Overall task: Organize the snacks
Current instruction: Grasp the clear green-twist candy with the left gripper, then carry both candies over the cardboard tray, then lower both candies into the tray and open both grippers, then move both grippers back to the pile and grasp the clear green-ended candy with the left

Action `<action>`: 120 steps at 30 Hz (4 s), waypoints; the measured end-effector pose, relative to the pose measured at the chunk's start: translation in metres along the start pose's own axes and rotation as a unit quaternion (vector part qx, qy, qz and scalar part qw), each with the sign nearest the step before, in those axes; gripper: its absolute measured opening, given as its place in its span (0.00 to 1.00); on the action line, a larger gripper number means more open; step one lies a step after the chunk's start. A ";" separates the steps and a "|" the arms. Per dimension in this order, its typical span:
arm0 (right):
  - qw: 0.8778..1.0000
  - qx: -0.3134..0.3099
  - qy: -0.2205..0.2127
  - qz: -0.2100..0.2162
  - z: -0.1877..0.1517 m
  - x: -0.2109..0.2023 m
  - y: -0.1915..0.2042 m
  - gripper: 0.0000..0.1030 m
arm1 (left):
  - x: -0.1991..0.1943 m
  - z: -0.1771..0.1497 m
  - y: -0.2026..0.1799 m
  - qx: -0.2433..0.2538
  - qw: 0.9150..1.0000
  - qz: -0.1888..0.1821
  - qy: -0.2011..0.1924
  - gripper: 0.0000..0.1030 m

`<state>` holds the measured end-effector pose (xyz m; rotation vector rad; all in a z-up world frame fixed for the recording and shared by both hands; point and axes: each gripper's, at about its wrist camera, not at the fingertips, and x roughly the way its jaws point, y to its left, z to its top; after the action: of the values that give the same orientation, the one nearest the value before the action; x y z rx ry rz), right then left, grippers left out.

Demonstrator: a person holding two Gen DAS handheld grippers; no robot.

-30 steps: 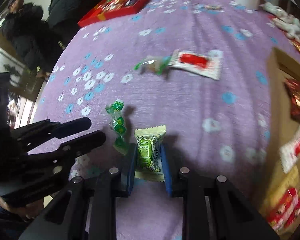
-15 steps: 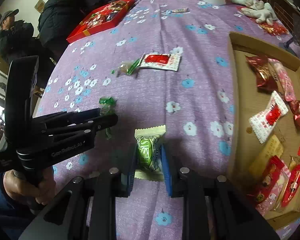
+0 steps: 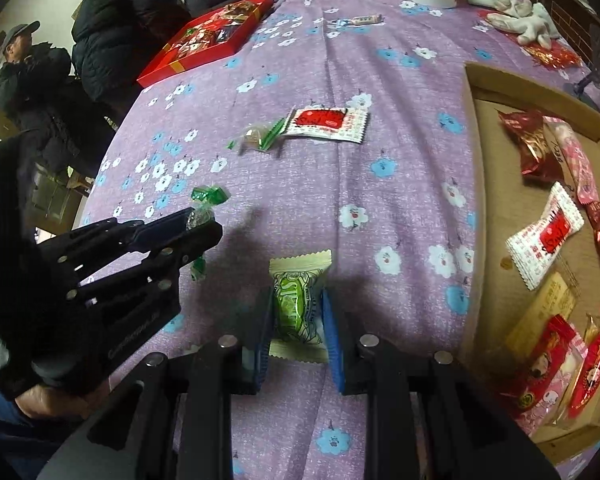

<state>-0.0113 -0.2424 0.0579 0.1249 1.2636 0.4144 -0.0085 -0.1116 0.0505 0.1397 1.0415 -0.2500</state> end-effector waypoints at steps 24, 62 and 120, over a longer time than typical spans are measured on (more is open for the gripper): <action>0.999 0.018 -0.034 0.019 -0.006 -0.027 -0.025 0.23 | -0.021 0.012 -0.042 0.052 0.998 0.032 -0.026 0.20; 0.989 0.127 -0.075 -0.021 -0.043 -0.086 -0.153 0.23 | -0.014 0.048 -0.180 0.170 0.984 -0.011 -0.048 0.19; 0.985 0.134 -0.084 -0.066 -0.043 -0.091 -0.131 0.24 | 0.000 0.057 -0.073 0.063 0.996 -0.060 -0.027 0.37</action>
<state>-0.0427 -0.4025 0.0851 0.2967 1.1481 0.1146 0.0194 -0.1951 0.0790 0.1836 0.9808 -0.4278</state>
